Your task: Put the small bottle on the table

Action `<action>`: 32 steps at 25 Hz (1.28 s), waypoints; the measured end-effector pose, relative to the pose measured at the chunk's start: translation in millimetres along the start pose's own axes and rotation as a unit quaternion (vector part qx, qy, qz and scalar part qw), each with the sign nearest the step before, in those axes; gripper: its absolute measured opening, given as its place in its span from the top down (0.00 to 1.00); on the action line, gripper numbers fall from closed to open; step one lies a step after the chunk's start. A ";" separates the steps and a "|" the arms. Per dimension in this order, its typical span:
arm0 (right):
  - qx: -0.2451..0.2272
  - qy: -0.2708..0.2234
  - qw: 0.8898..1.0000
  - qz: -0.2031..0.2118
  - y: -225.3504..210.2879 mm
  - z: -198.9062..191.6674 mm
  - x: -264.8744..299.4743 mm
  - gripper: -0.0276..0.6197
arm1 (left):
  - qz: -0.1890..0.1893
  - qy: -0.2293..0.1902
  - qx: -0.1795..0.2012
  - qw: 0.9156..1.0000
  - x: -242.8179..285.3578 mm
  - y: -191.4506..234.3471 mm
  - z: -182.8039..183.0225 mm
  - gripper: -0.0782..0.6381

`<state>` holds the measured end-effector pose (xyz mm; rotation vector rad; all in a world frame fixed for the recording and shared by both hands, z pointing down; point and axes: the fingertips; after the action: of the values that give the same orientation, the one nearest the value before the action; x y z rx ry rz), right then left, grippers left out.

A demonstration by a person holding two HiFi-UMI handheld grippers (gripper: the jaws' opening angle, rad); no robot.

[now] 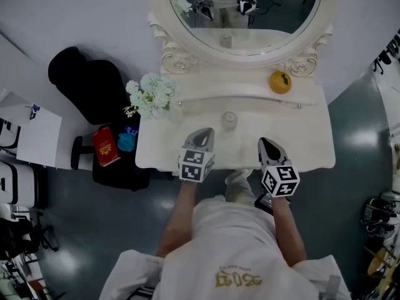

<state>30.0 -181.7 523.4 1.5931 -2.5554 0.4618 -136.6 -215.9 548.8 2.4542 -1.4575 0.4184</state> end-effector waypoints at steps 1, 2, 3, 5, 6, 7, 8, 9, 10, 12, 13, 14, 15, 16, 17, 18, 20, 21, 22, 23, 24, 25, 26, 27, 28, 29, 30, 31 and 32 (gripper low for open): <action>-0.001 0.000 1.000 0.001 1.5 0.3 -0.3 0.94 | -0.001 0.001 0.001 1.000 -1.8 -0.5 1.2 0.87; -0.001 -0.001 1.000 0.001 2.6 0.3 -0.5 0.94 | -0.002 0.001 0.002 1.000 -2.9 -0.9 1.7 0.87; -0.002 -0.001 1.000 0.001 3.5 0.2 -0.7 0.94 | -0.003 0.002 0.004 1.000 -3.7 -1.3 1.5 0.87; -0.002 -0.002 1.000 0.002 5.7 -0.2 -0.9 0.94 | -0.004 0.005 0.007 1.000 -5.0 -1.9 0.0 0.87; -0.003 -0.001 1.000 0.002 7.0 -0.6 -1.0 0.94 | -0.004 0.007 0.009 1.000 -5.8 -2.0 -1.5 0.87; -0.003 -0.001 1.000 0.003 8.3 -0.9 -1.2 0.94 | -0.005 0.009 0.010 1.000 -6.4 -1.8 -3.4 0.87; -0.003 0.000 1.000 0.003 9.2 -1.1 -1.2 0.94 | -0.004 0.011 0.011 1.000 -6.8 -1.2 -5.7 0.87; -0.004 0.000 1.000 0.003 9.9 -1.1 -1.2 0.94 | -0.004 0.013 0.010 1.000 -7.1 -0.1 -8.1 0.87; -0.004 0.000 1.000 0.003 10.6 -0.7 -1.1 0.94 | -0.003 0.014 0.008 1.000 -7.6 1.3 -9.7 0.87; -0.005 0.001 1.000 0.003 12.0 -0.2 -0.5 0.94 | -0.002 0.014 0.003 1.000 -9.3 4.0 -9.7 0.87; -0.006 0.002 1.000 0.003 12.9 -0.4 0.2 0.94 | -0.002 0.012 0.000 1.000 -10.1 4.9 -8.5 0.87; -0.008 0.003 1.000 0.004 13.7 -0.8 1.0 0.94 | -0.003 0.011 -0.002 1.000 -10.8 5.4 -7.1 0.87; -0.009 0.004 1.000 0.004 14.4 -1.4 1.8 0.94 | -0.004 0.010 -0.003 1.000 -11.4 5.8 -6.2 0.87; -0.010 0.005 1.000 0.004 15.0 -1.8 2.2 0.94 | -0.004 0.009 -0.004 1.000 -11.9 6.2 -6.0 0.87; -0.011 0.006 1.000 0.003 15.5 -2.1 2.3 0.94 | -0.004 0.009 -0.005 1.000 -12.3 6.6 -6.3 0.87; -0.011 0.006 1.000 0.003 15.7 -2.2 2.2 0.94 | -0.004 0.009 -0.005 1.000 -12.5 7.0 -7.0 0.87; -0.011 0.006 1.000 0.003 16.0 -2.2 2.2 0.94 | -0.004 0.009 -0.006 1.000 -12.2 7.9 -8.7 0.87; -0.011 0.007 1.000 0.004 16.4 -2.1 2.3 0.94 | -0.004 0.009 -0.007 1.000 -12.4 8.0 -8.7 0.87; -0.012 0.007 1.000 0.004 16.8 -2.1 2.5 0.94 | -0.005 0.010 -0.008 1.000 -12.8 7.9 -8.4 0.87; -0.013 0.009 1.000 0.004 17.2 -2.3 2.6 0.94 | -0.005 0.010 -0.009 1.000 -13.2 7.8 -8.2 0.87; -0.014 0.010 1.000 0.004 17.6 -2.8 2.8 0.94 | -0.006 0.011 -0.009 1.000 -13.3 7.5 -8.2 0.87; -0.014 0.011 1.000 0.004 18.1 -3.2 3.1 0.94 | -0.006 0.011 -0.010 1.000 -13.2 7.2 -8.3 0.87; -0.015 0.011 1.000 0.005 18.7 -3.5 3.6 0.94 | -0.007 0.010 -0.010 1.000 -12.9 7.1 -8.5 0.87; -0.015 0.011 1.000 0.006 19.5 -3.4 4.0 0.94 | -0.007 0.009 -0.010 1.000 -12.6 7.0 -8.6 0.87; -0.016 0.011 1.000 0.007 20.2 -3.0 4.2 0.94 | -0.007 0.009 -0.010 1.000 -12.4 7.1 -8.6 0.87; -0.016 0.011 1.000 0.007 20.7 -2.7 4.2 0.94 | -0.006 0.009 -0.010 1.000 -12.5 7.5 -8.6 0.87; -0.016 0.011 1.000 0.007 20.7 -2.6 3.9 0.94 | -0.004 0.008 -0.011 1.000 -12.6 8.0 -8.4 0.87; -0.016 0.011 1.000 0.007 20.3 -2.7 3.5 0.94 | -0.003 0.007 -0.013 1.000 -12.7 8.7 -8.0 0.87; -0.016 0.011 1.000 0.006 19.7 -2.9 3.2 0.94 | -0.002 0.006 -0.014 1.000 -12.7 9.0 -7.5 0.87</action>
<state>10.8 -175.5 522.9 1.5530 -2.5448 0.4365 -151.2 -207.1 551.7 2.4282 -1.4444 0.4072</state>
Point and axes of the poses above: the fingertips, and each gripper's own axes: x forward along the fingers, y to its left, z out of its top, and after that the axes turned 3 degrees about -y, right-handed
